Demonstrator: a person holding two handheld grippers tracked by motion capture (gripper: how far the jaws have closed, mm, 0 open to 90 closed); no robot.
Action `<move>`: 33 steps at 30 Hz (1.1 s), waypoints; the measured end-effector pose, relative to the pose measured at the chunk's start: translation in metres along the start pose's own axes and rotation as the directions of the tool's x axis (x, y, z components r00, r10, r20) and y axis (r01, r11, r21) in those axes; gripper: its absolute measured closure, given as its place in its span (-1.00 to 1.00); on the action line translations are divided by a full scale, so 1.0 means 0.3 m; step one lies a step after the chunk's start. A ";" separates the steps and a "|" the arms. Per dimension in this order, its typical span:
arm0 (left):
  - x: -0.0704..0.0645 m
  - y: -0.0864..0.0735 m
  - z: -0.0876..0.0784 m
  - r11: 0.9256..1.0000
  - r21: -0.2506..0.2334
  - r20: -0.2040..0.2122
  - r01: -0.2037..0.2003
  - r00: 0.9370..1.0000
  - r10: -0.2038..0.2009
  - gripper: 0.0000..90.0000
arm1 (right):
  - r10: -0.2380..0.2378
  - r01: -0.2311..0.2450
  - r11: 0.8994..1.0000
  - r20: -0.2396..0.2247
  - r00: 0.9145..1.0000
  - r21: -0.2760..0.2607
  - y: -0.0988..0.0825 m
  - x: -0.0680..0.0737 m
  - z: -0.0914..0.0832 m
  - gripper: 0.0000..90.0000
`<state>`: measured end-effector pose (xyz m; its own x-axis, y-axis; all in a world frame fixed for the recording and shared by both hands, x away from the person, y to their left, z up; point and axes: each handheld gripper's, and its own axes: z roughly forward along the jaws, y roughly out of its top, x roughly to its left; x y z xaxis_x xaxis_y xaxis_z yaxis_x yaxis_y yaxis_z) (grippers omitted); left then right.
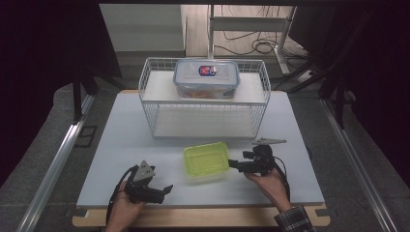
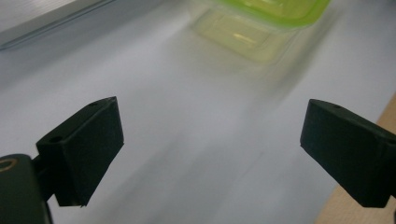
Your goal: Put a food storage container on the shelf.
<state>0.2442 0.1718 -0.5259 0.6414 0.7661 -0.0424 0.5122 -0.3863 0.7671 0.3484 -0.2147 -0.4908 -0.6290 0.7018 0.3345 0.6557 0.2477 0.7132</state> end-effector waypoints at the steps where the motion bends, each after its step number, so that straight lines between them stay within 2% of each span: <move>1: 0.002 0.000 -0.002 1.000 -0.005 0.001 0.005 1.000 -0.005 -0.87 | 0.018 -0.018 1.000 -0.010 1.000 0.009 0.008 -0.003 0.008 -0.43; 4: 0.001 0.001 -0.005 1.000 -0.009 0.002 0.002 1.000 -0.002 -0.87 | 0.047 -0.046 0.998 -0.015 0.999 0.031 0.029 -0.007 0.034 -0.20; 7: 0.000 0.000 -0.003 1.000 -0.001 0.000 -0.010 1.000 0.010 -0.87 | 0.086 -0.085 0.996 -0.033 0.996 0.039 0.050 -0.011 0.060 -0.05; 11: 0.000 0.000 -0.005 1.000 -0.004 0.001 -0.009 1.000 0.009 -0.86 | 0.112 -0.108 0.991 -0.045 0.993 0.074 0.070 -0.022 0.098 0.18; 14: 0.002 -0.001 -0.007 1.000 -0.008 0.000 -0.007 1.000 0.007 -0.86 | 0.151 -0.144 0.985 -0.061 0.987 0.096 0.074 -0.037 0.123 0.32; 16: 0.002 -0.001 -0.008 1.000 -0.008 0.002 -0.009 1.000 0.009 -0.86 | 0.183 -0.174 0.979 -0.080 0.980 0.108 0.074 -0.051 0.137 0.42; 18: 0.000 -0.001 -0.007 1.000 -0.006 0.003 -0.012 1.000 0.012 -0.86 | 0.225 -0.212 0.970 -0.109 0.968 0.117 0.074 -0.066 0.142 0.52; 19: -0.001 0.000 -0.006 1.000 -0.005 0.003 -0.014 1.000 0.014 -0.86 | 0.250 -0.234 0.964 -0.130 0.959 0.126 0.074 -0.074 0.144 0.57; 21: -0.004 0.000 -0.006 1.000 -0.004 0.002 -0.019 1.000 0.019 -0.86 | 0.332 -0.309 0.939 -0.163 0.929 0.150 0.072 -0.090 0.146 0.67; 22: -0.004 0.000 -0.006 1.000 -0.004 0.002 -0.020 1.000 0.020 -0.86 | 0.358 -0.330 0.930 -0.186 0.915 0.162 0.071 -0.099 0.147 0.71; 24: -0.003 0.000 -0.006 1.000 -0.004 0.000 -0.019 1.000 0.019 -0.86 | 0.366 -0.335 0.927 -0.208 0.907 0.167 0.072 -0.101 0.147 0.76; 26: -0.001 0.000 -0.007 1.000 -0.005 -0.001 -0.017 1.000 0.017 -0.86 | 0.355 -0.322 0.930 -0.210 0.911 0.177 0.079 -0.090 0.143 0.78; 28: 0.000 0.000 -0.008 1.000 -0.006 -0.001 -0.016 1.000 0.016 -0.86 | 0.335 -0.301 0.936 -0.201 0.921 0.182 0.084 -0.077 0.140 0.78; 32: 0.001 0.000 -0.010 1.000 -0.012 -0.005 -0.013 1.000 0.013 -0.86 | 0.338 -0.305 0.936 -0.206 0.918 0.178 0.079 -0.072 0.134 0.79; 33: 0.002 -0.001 -0.010 1.000 -0.014 -0.005 -0.010 1.000 0.010 -0.86 | 0.343 -0.310 0.935 -0.213 0.915 0.174 0.078 -0.072 0.130 0.79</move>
<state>0.2427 0.1740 -0.5241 0.6438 0.7646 -0.0313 0.4976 -0.3873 0.7761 0.3935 -0.1981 -0.5052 -0.4399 0.5844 0.6819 0.8802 0.1302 0.4563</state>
